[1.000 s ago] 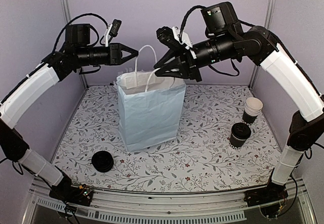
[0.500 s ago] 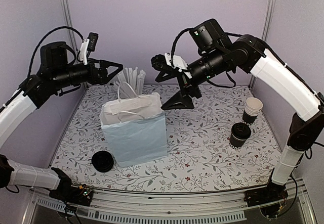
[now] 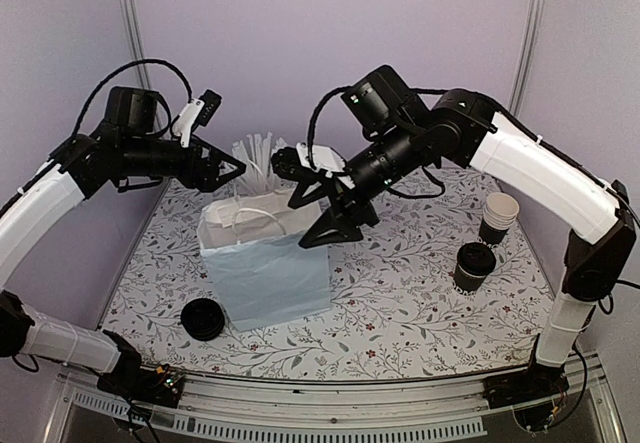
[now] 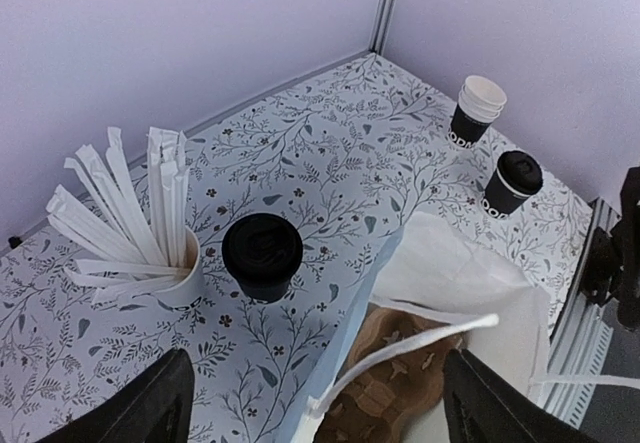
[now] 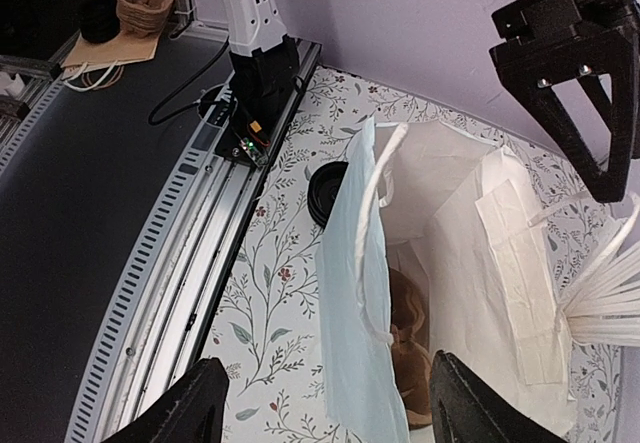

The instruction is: Pack the takeout coffee

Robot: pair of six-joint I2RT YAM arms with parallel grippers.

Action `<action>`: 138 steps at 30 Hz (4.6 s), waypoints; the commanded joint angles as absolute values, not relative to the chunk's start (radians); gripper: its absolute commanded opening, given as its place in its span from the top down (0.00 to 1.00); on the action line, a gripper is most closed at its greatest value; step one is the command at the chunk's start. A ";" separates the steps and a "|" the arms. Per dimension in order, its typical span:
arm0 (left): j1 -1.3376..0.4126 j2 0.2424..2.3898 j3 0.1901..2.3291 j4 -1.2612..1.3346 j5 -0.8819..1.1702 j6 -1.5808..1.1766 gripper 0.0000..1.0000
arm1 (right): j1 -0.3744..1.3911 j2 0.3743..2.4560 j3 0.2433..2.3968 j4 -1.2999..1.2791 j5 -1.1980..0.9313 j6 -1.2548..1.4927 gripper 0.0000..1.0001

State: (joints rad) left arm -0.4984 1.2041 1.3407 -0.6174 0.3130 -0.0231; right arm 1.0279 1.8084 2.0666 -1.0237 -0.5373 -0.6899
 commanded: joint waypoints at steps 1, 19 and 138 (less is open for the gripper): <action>-0.500 1.219 1.361 -0.707 0.302 0.048 0.14 | 1.044 1.864 2.084 -0.993 -0.558 -0.645 0.30; -0.502 1.299 1.491 -0.518 0.496 0.011 1.00 | 1.057 1.889 2.229 -0.902 -0.445 -0.600 1.00; -1.191 1.327 1.287 -0.597 -0.172 0.063 0.78 | 0.602 1.428 1.533 -0.890 -0.463 -0.724 0.12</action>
State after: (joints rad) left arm -1.2835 1.3502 1.2984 -0.6640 -0.1902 0.0235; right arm 0.6071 1.4494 1.5024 -0.8818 -0.4435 -0.7300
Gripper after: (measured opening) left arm 0.217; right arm 0.884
